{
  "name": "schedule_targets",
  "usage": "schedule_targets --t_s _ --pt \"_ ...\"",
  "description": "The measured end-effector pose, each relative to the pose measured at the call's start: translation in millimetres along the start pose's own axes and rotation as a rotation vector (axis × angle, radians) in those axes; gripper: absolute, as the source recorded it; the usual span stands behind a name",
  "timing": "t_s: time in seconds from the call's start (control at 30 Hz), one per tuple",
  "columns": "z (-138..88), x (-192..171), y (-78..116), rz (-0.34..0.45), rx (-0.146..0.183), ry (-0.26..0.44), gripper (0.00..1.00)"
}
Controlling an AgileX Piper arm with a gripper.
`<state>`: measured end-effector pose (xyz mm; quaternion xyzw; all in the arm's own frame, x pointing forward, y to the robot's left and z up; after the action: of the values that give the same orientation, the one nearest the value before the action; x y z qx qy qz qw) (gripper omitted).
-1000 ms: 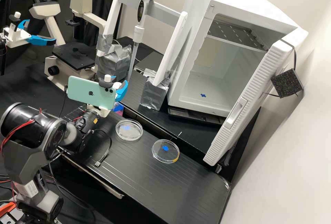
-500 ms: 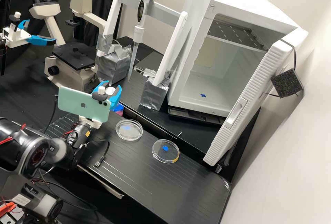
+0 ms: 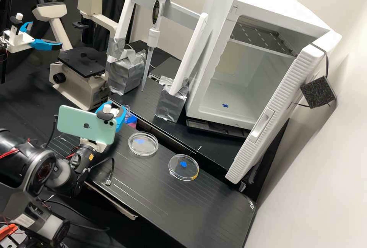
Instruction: Open the bottle
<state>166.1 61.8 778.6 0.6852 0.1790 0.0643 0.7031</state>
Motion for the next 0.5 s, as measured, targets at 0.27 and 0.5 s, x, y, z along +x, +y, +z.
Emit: schedule_targets --t_s 0.27,0.5 --pt "3.4 3.7 -13.0 -0.072 -0.008 -0.018 0.0" --pt "6.6 5.5 -15.1 -0.07 -0.008 -0.029 0.0"
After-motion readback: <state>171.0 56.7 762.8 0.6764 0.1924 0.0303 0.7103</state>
